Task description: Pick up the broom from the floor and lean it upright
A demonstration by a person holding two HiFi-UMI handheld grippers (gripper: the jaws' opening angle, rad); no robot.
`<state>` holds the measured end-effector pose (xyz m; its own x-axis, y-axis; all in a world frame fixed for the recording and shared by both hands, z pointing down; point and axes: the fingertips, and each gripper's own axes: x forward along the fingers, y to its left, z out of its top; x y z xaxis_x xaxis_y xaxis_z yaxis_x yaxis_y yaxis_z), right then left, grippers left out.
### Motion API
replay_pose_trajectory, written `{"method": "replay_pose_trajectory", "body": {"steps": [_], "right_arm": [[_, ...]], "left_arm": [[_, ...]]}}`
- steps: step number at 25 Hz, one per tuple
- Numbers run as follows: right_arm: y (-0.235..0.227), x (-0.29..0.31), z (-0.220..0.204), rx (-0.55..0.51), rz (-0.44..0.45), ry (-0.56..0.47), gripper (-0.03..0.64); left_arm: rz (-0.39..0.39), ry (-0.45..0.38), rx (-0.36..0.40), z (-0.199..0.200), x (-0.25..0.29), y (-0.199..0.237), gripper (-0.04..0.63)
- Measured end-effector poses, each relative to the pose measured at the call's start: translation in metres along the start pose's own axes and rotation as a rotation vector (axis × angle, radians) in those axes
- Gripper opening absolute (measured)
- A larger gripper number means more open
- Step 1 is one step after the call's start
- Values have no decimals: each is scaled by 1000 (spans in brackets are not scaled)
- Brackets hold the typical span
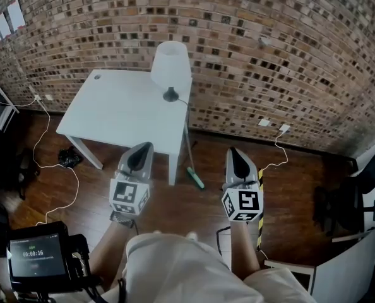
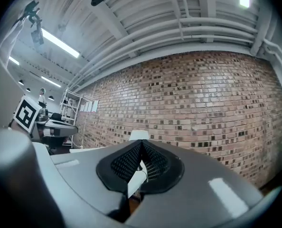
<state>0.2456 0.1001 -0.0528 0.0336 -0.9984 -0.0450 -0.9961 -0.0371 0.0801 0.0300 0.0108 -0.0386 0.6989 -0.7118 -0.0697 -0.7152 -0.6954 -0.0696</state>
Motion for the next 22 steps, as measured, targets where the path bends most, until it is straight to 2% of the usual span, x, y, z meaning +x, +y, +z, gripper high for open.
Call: {"method": "replay_pose_trajectory", "body": {"steps": [5,16,22], "right_arm": [[6,-5,-2,-7,-2,0,12],[26,-4,1,-18,-2,26,12],[23,-31,-10,-12,-52,72,12]], "left_arm": [[-25,8,20,0,-4,-9,2],[-28,8,50,-1,-11,8,2],[-80,30,43,-22,-26,9,2]]}}
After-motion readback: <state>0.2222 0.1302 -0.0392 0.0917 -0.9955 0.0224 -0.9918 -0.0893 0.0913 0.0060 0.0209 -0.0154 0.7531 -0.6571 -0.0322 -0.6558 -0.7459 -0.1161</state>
